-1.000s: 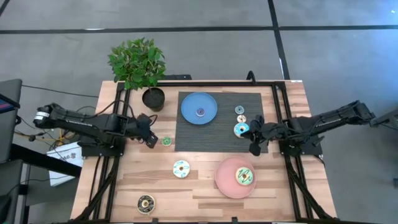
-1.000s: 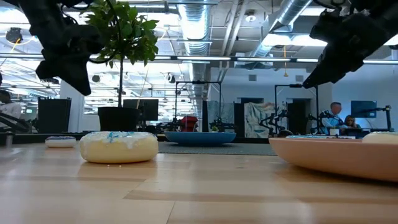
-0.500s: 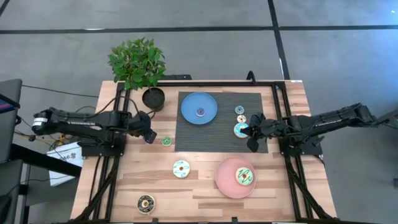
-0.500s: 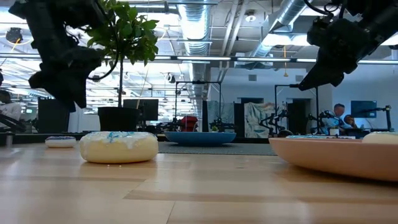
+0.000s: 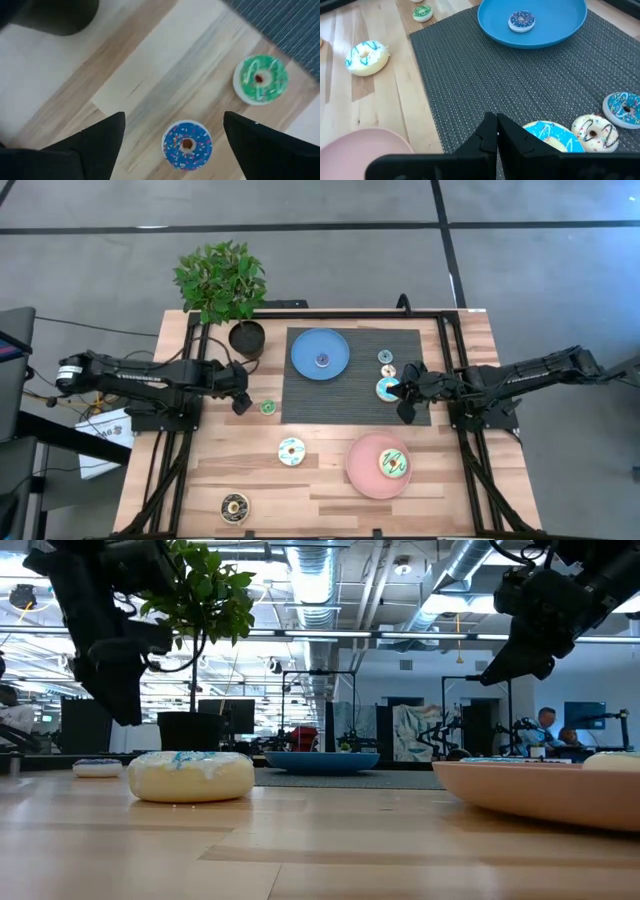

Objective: Pick & Place donuts
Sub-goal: Put the small blue donut into the blue plate

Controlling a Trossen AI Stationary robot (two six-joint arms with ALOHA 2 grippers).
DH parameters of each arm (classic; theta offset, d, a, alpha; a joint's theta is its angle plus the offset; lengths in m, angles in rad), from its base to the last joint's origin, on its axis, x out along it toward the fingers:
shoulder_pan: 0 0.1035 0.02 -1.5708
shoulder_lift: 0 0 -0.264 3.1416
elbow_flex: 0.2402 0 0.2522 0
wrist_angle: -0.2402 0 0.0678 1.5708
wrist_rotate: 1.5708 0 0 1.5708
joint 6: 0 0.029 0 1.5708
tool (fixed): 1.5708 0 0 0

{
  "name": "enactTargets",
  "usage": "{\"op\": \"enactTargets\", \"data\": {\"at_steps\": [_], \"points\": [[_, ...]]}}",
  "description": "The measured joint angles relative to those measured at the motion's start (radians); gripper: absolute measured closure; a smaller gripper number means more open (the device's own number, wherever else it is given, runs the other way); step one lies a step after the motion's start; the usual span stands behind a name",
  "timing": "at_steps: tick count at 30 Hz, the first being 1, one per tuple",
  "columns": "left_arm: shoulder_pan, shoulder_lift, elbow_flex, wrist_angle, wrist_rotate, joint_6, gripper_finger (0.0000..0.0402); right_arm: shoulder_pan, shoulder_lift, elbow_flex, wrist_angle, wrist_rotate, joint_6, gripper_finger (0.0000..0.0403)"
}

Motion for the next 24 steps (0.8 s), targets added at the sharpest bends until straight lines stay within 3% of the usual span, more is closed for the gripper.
{"op": "enactTargets", "data": {"at_steps": [7, 15, 24], "points": [[-0.018, 0.160, 0.000, 0.017, 0.012, -0.067, 0.0068, 0.000, 0.000, 0.000, -0.001, -0.003, 0.029, 0.0402], [-0.020, 0.329, 0.000, 0.058, 0.127, -0.136, 0.0068, 0.000, 0.000, 0.000, -0.003, -0.003, 0.029, 0.0402], [-0.021, 0.374, 0.005, 0.057, 0.146, -0.197, 0.0071, 0.000, 0.000, 0.000, -0.008, -0.003, 0.029, 0.0402]]}}
